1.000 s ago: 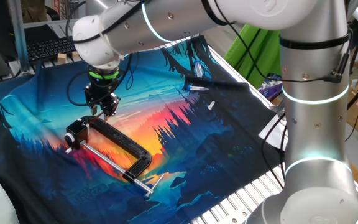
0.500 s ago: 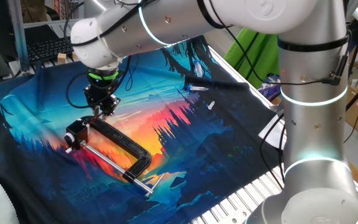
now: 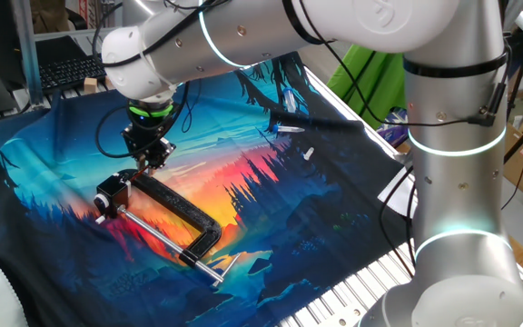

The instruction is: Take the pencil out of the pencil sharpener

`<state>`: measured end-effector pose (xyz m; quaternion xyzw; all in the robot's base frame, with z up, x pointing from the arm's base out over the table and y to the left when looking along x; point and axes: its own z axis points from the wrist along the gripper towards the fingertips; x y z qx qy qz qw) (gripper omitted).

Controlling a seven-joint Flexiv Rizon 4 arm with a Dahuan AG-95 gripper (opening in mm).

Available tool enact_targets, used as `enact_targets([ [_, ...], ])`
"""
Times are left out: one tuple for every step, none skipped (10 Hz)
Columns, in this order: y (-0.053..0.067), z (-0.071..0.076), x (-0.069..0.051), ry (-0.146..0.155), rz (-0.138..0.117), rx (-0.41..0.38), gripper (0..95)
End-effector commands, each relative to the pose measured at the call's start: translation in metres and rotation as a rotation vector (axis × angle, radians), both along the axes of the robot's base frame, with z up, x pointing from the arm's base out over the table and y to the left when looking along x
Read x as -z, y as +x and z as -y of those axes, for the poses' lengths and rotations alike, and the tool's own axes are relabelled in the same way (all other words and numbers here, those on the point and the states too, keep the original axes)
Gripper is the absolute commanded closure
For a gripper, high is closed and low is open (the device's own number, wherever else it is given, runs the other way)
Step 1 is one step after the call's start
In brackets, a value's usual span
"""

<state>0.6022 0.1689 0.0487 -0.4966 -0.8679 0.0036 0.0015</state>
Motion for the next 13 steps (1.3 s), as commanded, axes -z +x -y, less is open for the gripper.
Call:
enact_targets([
  [-0.0003, 0.0001, -0.0002, -0.003, 0.001, 0.0, 76.0],
  [-0.0003, 0.0001, -0.0002, -0.006, 0.001, 0.0, 95.0],
  [-0.0003, 0.0001, -0.0003, -0.008, 0.001, 0.0, 95.0],
  [-0.0003, 0.0001, -0.0003, -0.007, 0.007, 0.004, 95.0],
  [-0.0004, 0.0001, -0.0004, -0.006, 0.007, 0.007, 95.0],
  [-0.0004, 0.0001, -0.0004, -0.007, 0.008, 0.006, 95.0],
  [-0.0004, 0.0001, -0.0004, -0.007, 0.01, 0.006, 95.0],
  [-0.0004, 0.0001, -0.0004, -0.005, 0.012, 0.008, 95.0],
  [-0.0004, 0.0001, -0.0004, -0.002, 0.013, 0.009, 95.0],
  [-0.0003, 0.0001, -0.0004, 0.001, 0.014, 0.01, 95.0],
  [-0.0002, 0.0002, -0.0004, 0.001, 0.014, 0.01, 95.0],
  [0.0001, 0.0002, -0.0005, 0.002, 0.015, 0.011, 95.0],
  [0.0008, 0.0003, -0.0003, 0.003, 0.017, 0.012, 95.0],
])
